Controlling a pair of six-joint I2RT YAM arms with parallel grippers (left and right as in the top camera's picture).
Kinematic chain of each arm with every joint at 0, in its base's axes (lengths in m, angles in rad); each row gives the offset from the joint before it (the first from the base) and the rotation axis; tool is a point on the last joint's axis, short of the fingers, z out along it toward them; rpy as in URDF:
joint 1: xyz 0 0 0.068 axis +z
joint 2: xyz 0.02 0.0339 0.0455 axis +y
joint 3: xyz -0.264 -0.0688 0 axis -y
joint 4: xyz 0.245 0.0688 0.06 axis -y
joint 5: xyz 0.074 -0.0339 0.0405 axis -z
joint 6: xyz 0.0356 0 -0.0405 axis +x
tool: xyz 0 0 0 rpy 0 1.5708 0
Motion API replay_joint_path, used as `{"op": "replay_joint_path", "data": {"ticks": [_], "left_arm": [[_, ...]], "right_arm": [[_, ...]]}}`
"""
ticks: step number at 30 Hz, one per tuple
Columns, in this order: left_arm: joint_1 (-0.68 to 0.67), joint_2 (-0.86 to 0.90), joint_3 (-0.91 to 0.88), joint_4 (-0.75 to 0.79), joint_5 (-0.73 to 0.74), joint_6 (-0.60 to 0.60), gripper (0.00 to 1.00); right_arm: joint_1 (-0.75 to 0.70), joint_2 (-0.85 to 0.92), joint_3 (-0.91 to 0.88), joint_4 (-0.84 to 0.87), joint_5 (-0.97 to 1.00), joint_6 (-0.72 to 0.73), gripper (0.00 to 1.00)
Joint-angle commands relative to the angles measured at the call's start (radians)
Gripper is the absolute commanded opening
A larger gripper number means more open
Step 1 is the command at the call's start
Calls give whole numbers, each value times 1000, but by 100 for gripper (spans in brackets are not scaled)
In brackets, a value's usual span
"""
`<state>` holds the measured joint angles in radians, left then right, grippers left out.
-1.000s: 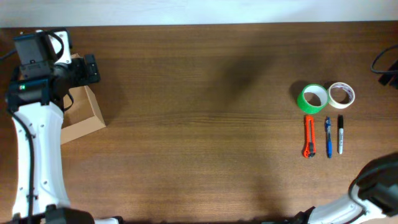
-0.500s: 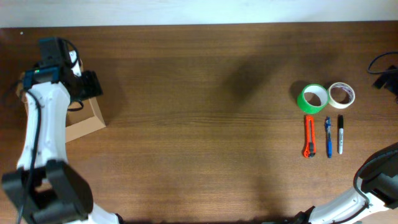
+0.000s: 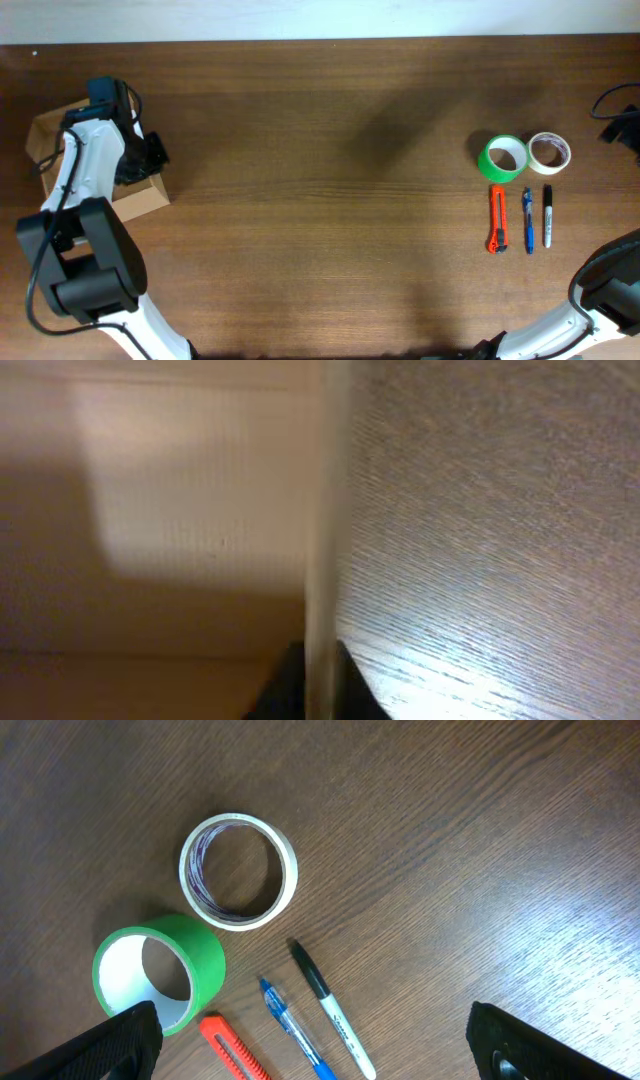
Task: Pack container
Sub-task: 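Reach the left gripper to the cardboard box's near edge and grasp it, then drag the cardboard box with the left gripper to the table center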
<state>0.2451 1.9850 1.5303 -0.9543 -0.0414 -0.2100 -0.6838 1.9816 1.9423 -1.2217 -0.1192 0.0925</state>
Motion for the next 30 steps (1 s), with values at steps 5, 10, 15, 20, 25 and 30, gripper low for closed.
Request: {"op": "replay_joint_path", "data": {"ticks": [5, 10, 15, 20, 25, 30], "left_arm": [[-10, -1, 100, -99, -7, -19, 2], [-109, -2, 443, -402, -8, -60, 1], [-276, -1, 696, -564, -23, -102, 2], [-485, -1, 763, -602, -47, -225, 1], [-692, 24, 763, -528, -99, -356, 2], [-858, 97, 763, -408, -144, -415, 2]], "right_arm": [[3, 5, 12, 3, -12, -10, 99], [3, 6, 12, 3, -12, -10, 99], [3, 6, 12, 3, -12, -10, 99], [3, 6, 12, 3, -12, -10, 99], [3, 6, 12, 3, -12, -10, 99], [3, 6, 12, 3, -12, -10, 99]]}}
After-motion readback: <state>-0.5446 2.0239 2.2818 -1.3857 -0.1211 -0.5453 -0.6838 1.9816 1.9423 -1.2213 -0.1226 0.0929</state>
